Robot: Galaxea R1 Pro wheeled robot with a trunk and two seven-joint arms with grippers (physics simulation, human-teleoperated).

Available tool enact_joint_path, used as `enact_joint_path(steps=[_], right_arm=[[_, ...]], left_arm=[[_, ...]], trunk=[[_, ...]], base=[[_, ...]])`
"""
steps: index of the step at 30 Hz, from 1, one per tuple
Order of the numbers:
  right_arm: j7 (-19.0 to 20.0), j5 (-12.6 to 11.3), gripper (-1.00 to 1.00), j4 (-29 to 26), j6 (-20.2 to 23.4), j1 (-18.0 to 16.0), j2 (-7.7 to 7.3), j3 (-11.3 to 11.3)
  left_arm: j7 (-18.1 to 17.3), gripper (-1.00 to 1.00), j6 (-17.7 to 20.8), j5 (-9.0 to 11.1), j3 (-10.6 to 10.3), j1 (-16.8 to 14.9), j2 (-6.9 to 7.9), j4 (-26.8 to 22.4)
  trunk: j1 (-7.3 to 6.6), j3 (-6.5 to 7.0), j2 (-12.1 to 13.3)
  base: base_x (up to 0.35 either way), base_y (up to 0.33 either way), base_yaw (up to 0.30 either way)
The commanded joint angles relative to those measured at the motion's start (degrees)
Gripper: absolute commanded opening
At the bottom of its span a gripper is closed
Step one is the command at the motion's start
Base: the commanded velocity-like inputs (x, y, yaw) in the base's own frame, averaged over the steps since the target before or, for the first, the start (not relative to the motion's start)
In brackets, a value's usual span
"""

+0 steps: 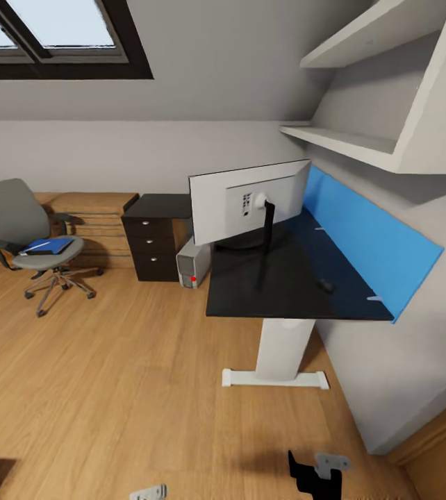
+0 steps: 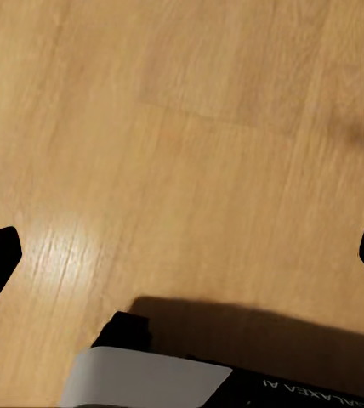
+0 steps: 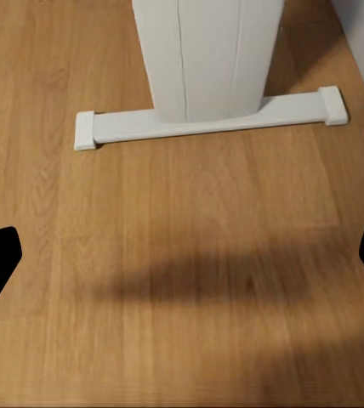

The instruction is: In the bedroom, organize the workspace by keeping the computer under the desk, ensuring the monitor is on the desk, placing the keyboard on the desk next to the monitor, placing the mouse on the desk next to the keyboard, moving the folder from the swivel chair onto the desk next to the mouse, stacking the notebook on top of the folder with the pen on top of the notebook, and positioning the swivel chair next to the desk.

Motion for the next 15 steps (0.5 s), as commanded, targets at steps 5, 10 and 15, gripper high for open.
enact_joint_path(steps=[5, 10, 15], right_arm=[[0.22, 0.18, 1.0, 0.0, -0.28, -0.05, -0.32, -0.43], [0.26, 0.19, 1.0, -0.82, -0.2, -0.08, -0.3, -0.41], [-0.16, -0.14, 1.0, -8.05, 1.36, -0.29, -0.77, -0.58]], left_arm=[[0.25, 1.0, -0.26, 0.64, -0.44, -0.03, 0.09, -0.07], [0.21, 1.0, 1.05, 0.54, -0.45, -0.03, 0.12, -14.03], [0.3, 1.0, 10.86, 0.5, -0.53, -0.03, 0.0, -25.23]], trunk=[[-0.01, -0.05, -0.03], [-0.01, -0.05, -0.03], [-0.01, -0.05, -0.03]], base=[[-0.048, -0.066, -0.059], [-0.003, -0.005, -0.005], [0.0, 0.0, 0.0]])
